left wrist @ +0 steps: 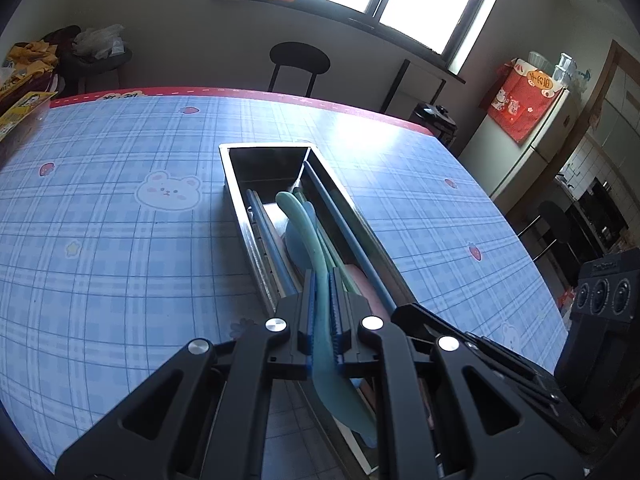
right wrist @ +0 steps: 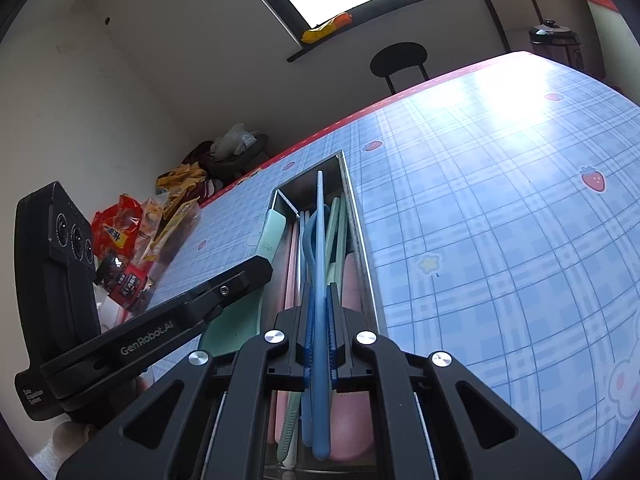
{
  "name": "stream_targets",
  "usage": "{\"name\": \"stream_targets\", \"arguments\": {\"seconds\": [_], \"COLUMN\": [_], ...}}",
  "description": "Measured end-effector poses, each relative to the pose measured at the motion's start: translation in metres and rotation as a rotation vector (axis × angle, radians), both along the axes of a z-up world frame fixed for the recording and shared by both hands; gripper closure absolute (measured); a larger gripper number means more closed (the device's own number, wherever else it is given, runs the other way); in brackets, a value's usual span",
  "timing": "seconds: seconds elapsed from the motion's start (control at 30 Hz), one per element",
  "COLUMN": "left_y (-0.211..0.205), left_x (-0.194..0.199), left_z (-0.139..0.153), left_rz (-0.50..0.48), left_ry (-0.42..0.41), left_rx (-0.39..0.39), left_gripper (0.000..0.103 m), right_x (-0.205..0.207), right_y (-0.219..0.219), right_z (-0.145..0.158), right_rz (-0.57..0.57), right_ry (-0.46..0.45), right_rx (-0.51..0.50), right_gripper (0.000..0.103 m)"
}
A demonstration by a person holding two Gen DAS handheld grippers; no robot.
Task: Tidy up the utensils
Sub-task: 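Lower both utensils into the tray and open both grippers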
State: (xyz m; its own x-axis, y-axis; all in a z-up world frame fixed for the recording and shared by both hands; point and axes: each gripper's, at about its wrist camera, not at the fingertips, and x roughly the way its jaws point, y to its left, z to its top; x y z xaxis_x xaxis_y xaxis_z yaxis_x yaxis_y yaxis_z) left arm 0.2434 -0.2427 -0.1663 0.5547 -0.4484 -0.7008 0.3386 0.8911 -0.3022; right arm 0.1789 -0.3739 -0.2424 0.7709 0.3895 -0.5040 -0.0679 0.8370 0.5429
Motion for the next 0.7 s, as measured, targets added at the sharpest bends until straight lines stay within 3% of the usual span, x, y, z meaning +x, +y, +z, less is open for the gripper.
{"name": "stream_targets", "arguments": {"seconds": [0.57,0.7], "left_y": [-0.008,-0.004], "left_x": [0.016,0.016], "left_z": [-0.009,-0.002], "left_rz": [0.015,0.023], "left_ry": [0.019,0.008], "left_rx": [0.047,0.038], "left_gripper": [0.091,0.083], "right_x": [0.005,0.003], "right_y": [0.003,0.003], "right_z": [-0.004,-0.001], "right_rz": [0.003,-0.004], "right_ry": [0.025,0.0], "right_rx": [-0.009,-0.009], "right_gripper": [0.096,0.093]}}
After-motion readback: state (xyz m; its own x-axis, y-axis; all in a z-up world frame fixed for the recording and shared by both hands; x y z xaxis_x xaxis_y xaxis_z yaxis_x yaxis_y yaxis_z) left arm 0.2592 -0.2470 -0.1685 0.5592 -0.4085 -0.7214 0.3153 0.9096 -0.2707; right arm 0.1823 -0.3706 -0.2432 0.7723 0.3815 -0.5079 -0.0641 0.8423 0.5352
